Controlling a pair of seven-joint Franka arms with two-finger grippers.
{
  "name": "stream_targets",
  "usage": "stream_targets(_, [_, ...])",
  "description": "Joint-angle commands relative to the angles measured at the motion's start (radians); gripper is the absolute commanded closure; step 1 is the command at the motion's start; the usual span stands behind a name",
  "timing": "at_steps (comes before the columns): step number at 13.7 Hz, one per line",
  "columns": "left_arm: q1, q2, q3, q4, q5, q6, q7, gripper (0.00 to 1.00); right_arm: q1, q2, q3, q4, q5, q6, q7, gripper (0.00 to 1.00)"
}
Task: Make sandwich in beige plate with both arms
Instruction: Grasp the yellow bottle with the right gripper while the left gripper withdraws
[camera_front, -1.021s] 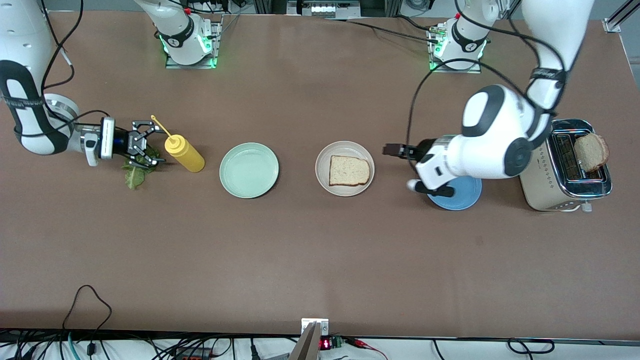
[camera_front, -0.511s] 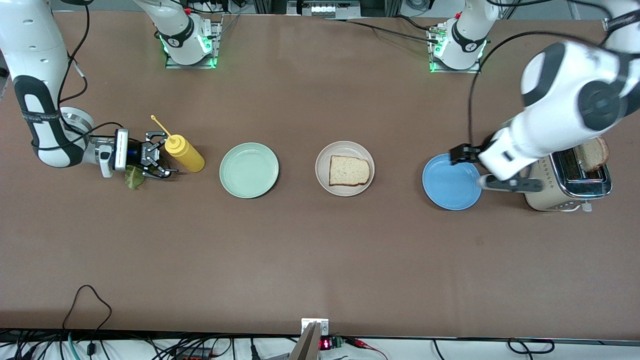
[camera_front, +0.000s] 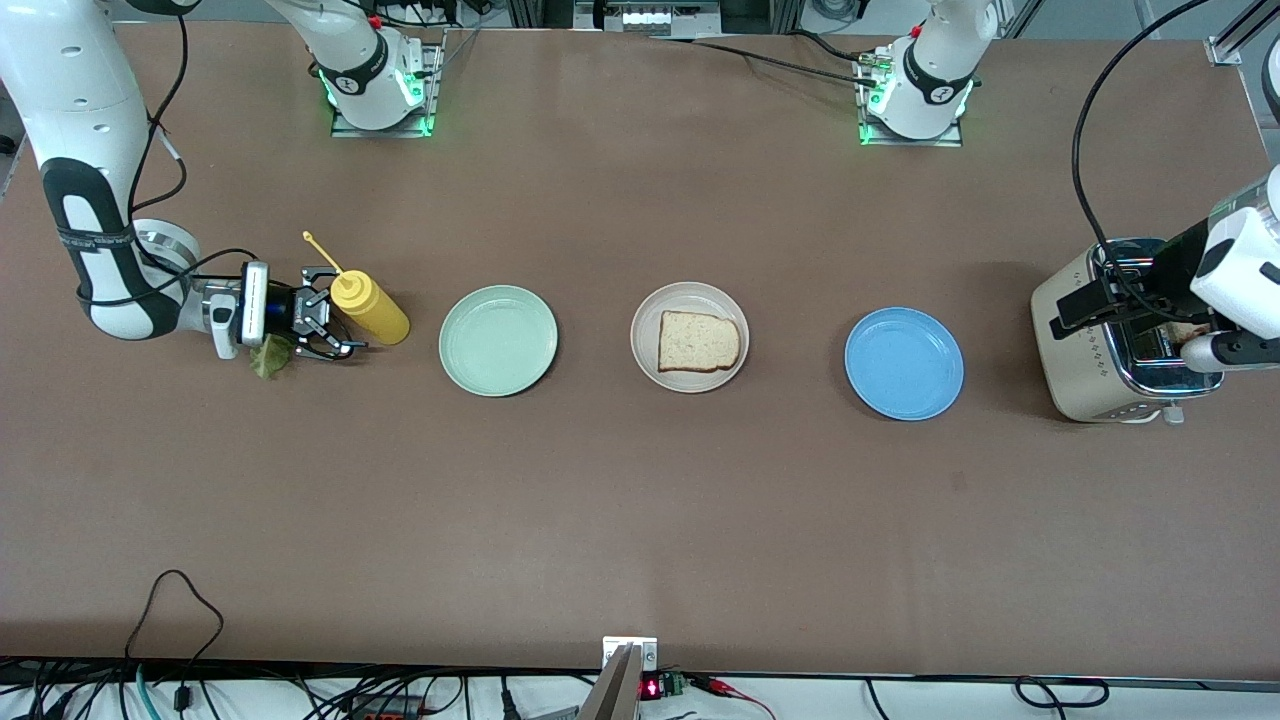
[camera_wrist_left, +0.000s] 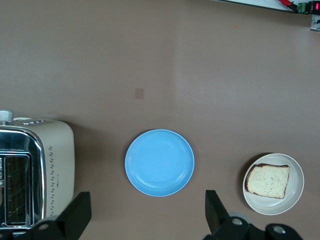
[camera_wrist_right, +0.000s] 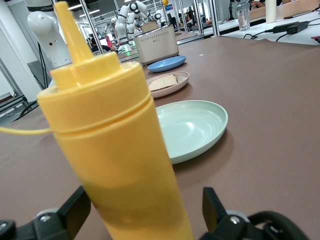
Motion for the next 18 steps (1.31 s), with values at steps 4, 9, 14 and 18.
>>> stream_targets(4, [-0.286,-0.084,0.380,-0.021,0.006,-0.039,0.145,0.00,0.024,0.008,-0.005,0.008,0.024,0.001,-0.031,0.66])
stream_targets(9, [-0.280,-0.176,0.368,-0.161,0.008,-0.056,0.130,0.00,0.050,-0.017,-0.010,0.045,0.015,0.001,-0.011,1.00])
stream_targets(14, [-0.277,-0.248,0.367,-0.272,0.008,0.013,0.133,0.00,0.113,-0.170,-0.015,0.050,-0.082,0.093,0.222,1.00])
stream_targets(18, [-0.279,-0.245,0.363,-0.267,0.008,-0.018,0.147,0.00,0.205,-0.290,-0.015,0.049,-0.122,0.135,0.429,1.00])
